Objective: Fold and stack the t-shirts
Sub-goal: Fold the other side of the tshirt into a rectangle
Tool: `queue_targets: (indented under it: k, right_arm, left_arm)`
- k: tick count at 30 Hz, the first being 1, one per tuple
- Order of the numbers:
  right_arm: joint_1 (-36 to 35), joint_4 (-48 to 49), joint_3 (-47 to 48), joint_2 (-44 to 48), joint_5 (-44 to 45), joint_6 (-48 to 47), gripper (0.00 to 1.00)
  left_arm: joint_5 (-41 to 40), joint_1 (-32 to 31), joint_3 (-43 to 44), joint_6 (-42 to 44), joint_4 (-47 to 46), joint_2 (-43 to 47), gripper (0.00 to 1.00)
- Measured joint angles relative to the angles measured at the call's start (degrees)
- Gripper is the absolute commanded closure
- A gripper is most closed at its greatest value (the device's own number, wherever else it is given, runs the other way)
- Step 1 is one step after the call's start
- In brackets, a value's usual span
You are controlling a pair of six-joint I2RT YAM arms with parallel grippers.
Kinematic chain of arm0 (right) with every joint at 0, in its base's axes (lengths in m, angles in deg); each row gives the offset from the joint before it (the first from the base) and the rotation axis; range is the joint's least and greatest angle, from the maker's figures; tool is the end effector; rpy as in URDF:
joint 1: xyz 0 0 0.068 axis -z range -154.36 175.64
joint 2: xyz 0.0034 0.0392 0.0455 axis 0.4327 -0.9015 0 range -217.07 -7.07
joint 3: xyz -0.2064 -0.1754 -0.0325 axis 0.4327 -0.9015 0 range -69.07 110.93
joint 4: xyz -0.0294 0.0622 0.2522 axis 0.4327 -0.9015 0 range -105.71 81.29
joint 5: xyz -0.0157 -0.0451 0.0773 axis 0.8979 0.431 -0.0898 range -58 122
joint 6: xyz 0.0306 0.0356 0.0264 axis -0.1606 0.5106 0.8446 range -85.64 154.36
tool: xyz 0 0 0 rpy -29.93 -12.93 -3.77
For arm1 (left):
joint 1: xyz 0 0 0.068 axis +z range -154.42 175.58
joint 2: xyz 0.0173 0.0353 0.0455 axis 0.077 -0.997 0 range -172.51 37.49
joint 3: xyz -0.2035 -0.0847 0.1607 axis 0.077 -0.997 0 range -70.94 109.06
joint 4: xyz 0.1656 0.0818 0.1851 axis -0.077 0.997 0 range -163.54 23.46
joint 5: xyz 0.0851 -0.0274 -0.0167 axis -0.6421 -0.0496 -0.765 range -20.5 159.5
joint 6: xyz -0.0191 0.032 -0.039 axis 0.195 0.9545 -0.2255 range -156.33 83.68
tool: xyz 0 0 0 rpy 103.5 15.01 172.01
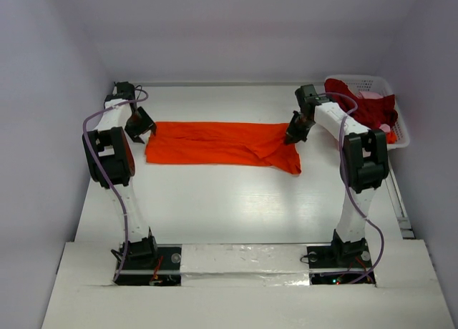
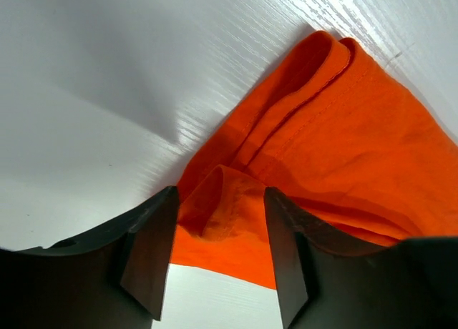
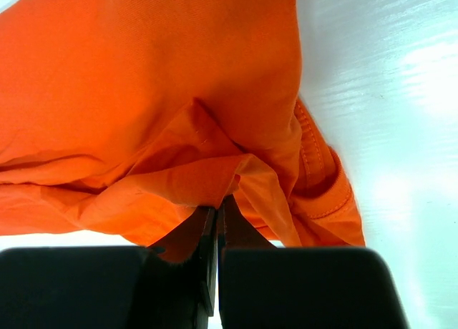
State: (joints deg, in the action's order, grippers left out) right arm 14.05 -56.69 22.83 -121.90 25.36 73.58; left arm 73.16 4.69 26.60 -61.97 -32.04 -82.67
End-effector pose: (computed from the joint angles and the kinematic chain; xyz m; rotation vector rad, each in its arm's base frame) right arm 0.4063 0.0875 0.2097 0.6579 2.7922 0.3570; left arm 0.4444 0.0690 0.2042 -0.7869 2.5811 -0.1744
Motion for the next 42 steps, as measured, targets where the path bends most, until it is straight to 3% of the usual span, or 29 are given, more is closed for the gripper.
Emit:
queue_targets:
  k: [2, 4, 5, 7, 8, 9, 10, 13, 22, 23, 25, 26, 27, 28, 29, 35, 42]
  right_arm:
    - [0.0, 0.02, -0.07, 0.0, 0.0, -0.02, 0.96]
    - [0.0, 0.07, -0.28, 0.0, 0.0, 0.02, 0.85]
    - [0.0, 0.13, -0.44, 0.0, -0.02, 0.02, 0.64]
    - [0.0, 0.37, -0.96, 0.0, -0.04, 0.0, 0.44]
    - [0.0, 0.39, -1.11, -0.02, -0.04, -0.07, 0.22]
    - [0.0, 0.5, -1.31, 0.0, -0.02, 0.2, 0.07]
    - [0.0, 0.46, -1.42, -0.02, -0.02, 0.04, 0.0]
    - [0.0, 0.74, -1.75, 0.0, 0.31, -0.31, 0.0]
    - [0.0, 0.28, -0.81, 4.13, 6.73, -2.84, 0.04]
    - [0.0, 0.31, -0.31, 4.79, 7.45, -3.04, 0.06]
    - [0.0, 0.28, 1.01, 6.45, 8.83, -3.78, 0.28]
    - [0.0, 0.31, 1.55, 7.19, 9.2, -3.8, 0.41]
    - [0.0, 0.33, 2.16, 8.0, 9.49, -4.13, 0.77]
    - [0.0, 0.22, 2.86, 8.63, 9.62, -4.57, 0.96]
    - [0.0, -0.07, 3.82, 8.94, 9.81, -4.55, 1.0]
    - [0.0, -1.38, 11.5, 6.25, 8.46, -5.81, 1.0]
    - [0.0, -3.06, 19.19, -6.1, 0.79, -8.81, 1.0]
  left_arm:
    - [-0.13, 0.0, 0.0, -0.13, 0.02, 0.0, 0.41]
    - [-0.35, 0.0, 0.0, -0.11, 0.04, 0.0, 0.32]
    - [-0.46, 0.0, 0.0, -0.13, 0.04, 0.0, 0.16]
    - [-0.7, 0.0, 0.0, -0.04, 0.07, 0.0, 0.09]
    - [-0.83, 0.0, 0.0, -0.11, 0.09, 0.0, 0.01]
    - [-0.96, 0.0, 0.0, 0.04, 0.11, 0.0, 0.01]
    - [-1.16, 0.0, 0.0, -0.11, 0.09, 0.02, 0.01]
    - [-1.95, 0.0, -0.02, -0.22, 0.02, 0.42, 0.01]
    - [-5.97, 0.0, -0.02, -0.9, -0.48, 7.98, 0.01]
    - [-6.12, 0.0, 0.0, -0.98, -0.66, 9.14, 0.01]
    - [-6.08, 0.0, 0.04, -1.01, -1.16, 11.43, 0.02]
    - [-5.84, 0.0, 0.09, -1.03, -1.53, 12.39, 0.21]
    - [-5.18, 0.0, 0.09, -1.38, -1.9, 13.2, 0.38]
    - [-4.44, 0.0, 0.09, -1.51, -2.34, 13.97, 0.59]
    - [-3.5, 0.0, -0.04, -1.75, -2.89, 14.43, 1.0]
    - [3.56, -0.44, -3.87, -1.6, -5.7, 15.52, 1.0]
    - [8.44, -3.43, -4.22, 0.17, -5.6, 10.49, 1.0]
